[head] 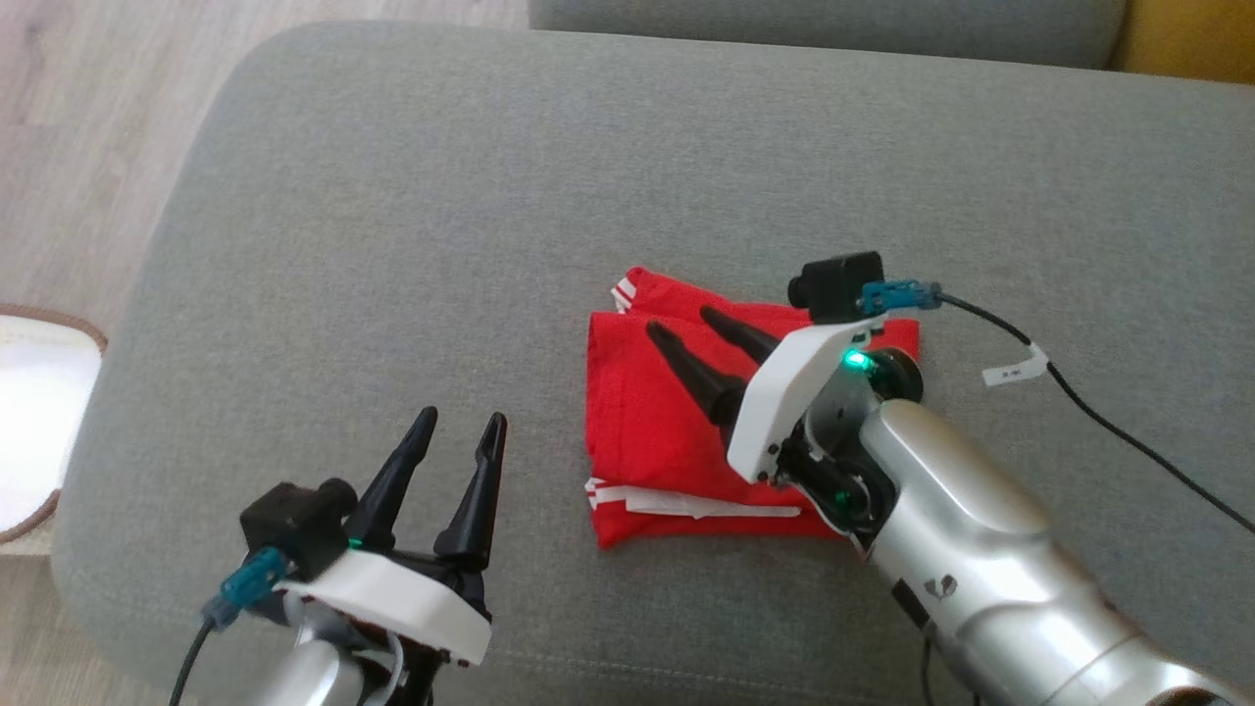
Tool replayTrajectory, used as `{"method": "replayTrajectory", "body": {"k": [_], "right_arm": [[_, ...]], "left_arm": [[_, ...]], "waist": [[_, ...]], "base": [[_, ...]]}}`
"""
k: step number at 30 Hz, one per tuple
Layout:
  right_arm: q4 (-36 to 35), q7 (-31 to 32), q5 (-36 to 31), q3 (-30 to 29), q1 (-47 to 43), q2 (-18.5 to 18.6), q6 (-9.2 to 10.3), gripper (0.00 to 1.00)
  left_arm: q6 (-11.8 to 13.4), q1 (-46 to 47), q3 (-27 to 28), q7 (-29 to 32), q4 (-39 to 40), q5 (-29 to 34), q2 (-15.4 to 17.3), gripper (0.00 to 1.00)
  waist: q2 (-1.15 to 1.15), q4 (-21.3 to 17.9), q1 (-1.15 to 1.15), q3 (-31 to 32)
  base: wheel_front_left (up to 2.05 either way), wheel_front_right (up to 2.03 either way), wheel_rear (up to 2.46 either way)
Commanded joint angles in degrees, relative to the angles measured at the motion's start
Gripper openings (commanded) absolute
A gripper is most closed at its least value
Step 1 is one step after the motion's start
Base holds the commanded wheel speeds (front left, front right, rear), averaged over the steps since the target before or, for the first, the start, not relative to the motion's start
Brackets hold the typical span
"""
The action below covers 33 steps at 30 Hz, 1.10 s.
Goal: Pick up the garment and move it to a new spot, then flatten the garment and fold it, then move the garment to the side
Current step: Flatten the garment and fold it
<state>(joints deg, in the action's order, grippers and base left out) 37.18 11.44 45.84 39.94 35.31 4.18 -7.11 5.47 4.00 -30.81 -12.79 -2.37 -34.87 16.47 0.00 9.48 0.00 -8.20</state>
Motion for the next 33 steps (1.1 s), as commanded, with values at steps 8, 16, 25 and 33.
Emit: {"method": "replayTrajectory", "body": {"k": [8,16,25,33], "right_arm": [[2.02,-8.65,-0.75,0.01,5.32,-1.30,-0.37,1.00],[7.75,-20.87,-11.44,-7.28,4.91,-1.30,-0.37,1.00],[4.94,-26.13,-26.44,-21.35,-2.55,-1.30,-0.37,1.00],[-6.17,-26.38,-33.00,-32.05,-14.29,-1.30,-0.37,1.00]], "left_arm": [[-0.32,3.59,2.08,-1.07,0.92,0.67,0.56,1.00],[1.64,5.55,3.35,-1.77,0.15,3.33,-0.19,1.00],[5.00,4.87,6.32,-2.17,-1.66,8.29,-1.73,1.00],[5.07,1.99,8.93,-2.19,-2.41,11.05,-3.57,1.00]], "waist": [[0.00,-2.52,0.00,-0.01],[0.00,-5.87,0.00,1.20],[0.00,-8.13,0.00,2.96],[0.00,-7.79,0.00,4.52]], "base": [[0.00,0.00,0.00],[0.00,0.00,0.00],[0.00,0.00,0.00],[0.00,0.00,0.00]]}}
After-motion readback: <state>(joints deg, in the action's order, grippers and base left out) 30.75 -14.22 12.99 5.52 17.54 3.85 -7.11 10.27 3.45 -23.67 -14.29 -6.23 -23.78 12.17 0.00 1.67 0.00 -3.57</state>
